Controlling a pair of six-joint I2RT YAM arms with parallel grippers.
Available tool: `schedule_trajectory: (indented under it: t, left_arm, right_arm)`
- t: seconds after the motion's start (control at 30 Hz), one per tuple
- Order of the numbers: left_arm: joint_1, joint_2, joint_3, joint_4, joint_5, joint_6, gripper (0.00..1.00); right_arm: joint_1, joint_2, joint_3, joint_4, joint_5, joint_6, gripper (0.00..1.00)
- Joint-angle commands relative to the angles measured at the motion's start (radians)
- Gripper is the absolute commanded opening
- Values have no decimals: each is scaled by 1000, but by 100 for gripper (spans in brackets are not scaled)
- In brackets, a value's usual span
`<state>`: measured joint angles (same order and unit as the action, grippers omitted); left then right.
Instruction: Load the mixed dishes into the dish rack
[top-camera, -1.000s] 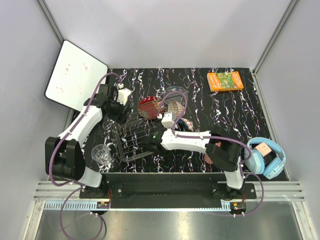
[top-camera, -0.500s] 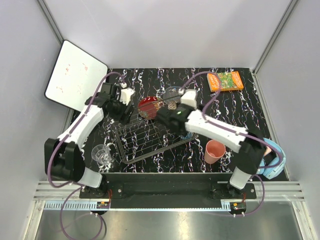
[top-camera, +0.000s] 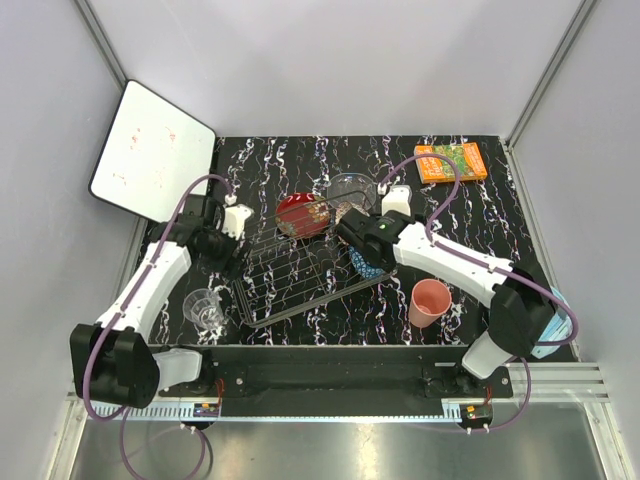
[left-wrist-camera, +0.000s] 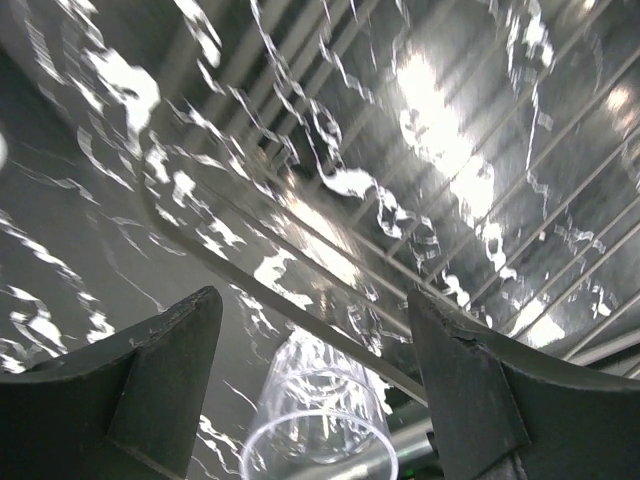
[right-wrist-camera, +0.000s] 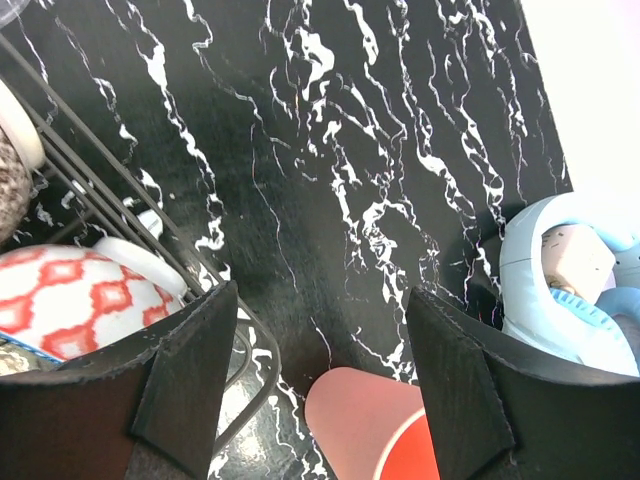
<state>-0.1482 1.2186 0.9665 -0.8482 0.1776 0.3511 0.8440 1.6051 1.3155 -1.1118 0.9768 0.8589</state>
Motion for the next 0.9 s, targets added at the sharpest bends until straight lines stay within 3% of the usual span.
schedule_trajectory:
  t: [0.0,0.43,0.87]
  left_arm:
    - [9,-22,-34,12,-33,17,79]
    - [-2,243,43,132,33,-17,76]
    - [-42,303,89,161,23,-23,76]
  right_arm:
    - [4,4,-28,50,-21,-11,75]
    - [7,13,-51,96,-84,-46,71]
    - [70,-69,-150,318,-249,-179,69]
